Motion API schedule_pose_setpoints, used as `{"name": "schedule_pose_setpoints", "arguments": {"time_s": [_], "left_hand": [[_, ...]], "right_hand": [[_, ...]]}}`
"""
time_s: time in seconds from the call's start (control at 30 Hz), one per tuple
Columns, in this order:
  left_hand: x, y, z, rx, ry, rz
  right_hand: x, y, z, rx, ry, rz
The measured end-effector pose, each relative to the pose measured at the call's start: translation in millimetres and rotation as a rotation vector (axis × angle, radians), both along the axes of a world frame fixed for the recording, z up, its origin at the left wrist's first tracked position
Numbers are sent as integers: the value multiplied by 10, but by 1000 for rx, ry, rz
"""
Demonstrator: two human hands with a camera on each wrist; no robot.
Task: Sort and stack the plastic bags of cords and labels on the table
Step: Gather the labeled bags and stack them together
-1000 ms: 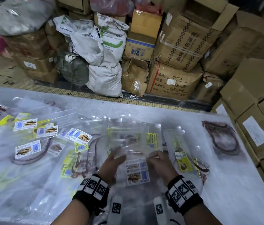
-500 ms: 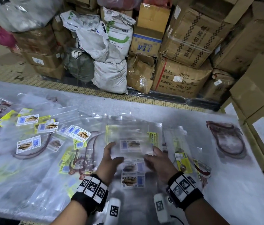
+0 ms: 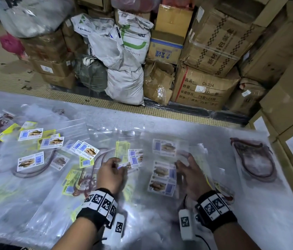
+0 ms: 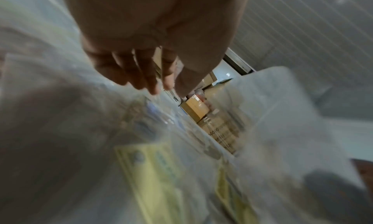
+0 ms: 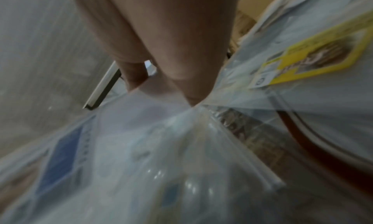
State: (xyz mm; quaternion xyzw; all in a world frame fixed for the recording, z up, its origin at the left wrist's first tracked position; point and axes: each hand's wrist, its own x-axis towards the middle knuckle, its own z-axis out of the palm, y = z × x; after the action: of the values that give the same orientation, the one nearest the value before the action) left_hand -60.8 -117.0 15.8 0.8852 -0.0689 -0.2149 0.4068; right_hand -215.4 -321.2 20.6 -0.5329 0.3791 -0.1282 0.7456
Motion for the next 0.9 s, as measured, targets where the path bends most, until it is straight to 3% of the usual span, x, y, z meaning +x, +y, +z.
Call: {"name": "schedule_pose_setpoints", "arguments": {"time_s": [0.03,0.1,0.2,0.33,0.4,0.6,0.73,0.8,0.9], "left_hand": [[27,-22,-9,186,-65,-62],[6,-105,8,366,-79,-115],[-79,-251,-31,455,-62,-137],[-72,-316,-31,545,-54,-120],[-33,-273,-22,502,-14,-83],[-51,-302,7,397,-36,-5],[-88,-326,0,8,-13,-82],[-78,-290,-26,-100,-29,-128],[-24,-259,-9,-312,30,8]], "right_hand": [[5,-31,-31,20,36,-35],[9,-65,-163,-50,176,-62],[-12,-104,-379,-144,347,-23],[-79,-127,-520,-85,353,-33],[-122,-208,-695,-95,324,-43],[-123,-123,-482,-31,250,-30],[-161,-167,-563,-73,267,-17],[-172,-190,-617,-88,271,20],[-173,-173,-553,-95,249,22]]}}
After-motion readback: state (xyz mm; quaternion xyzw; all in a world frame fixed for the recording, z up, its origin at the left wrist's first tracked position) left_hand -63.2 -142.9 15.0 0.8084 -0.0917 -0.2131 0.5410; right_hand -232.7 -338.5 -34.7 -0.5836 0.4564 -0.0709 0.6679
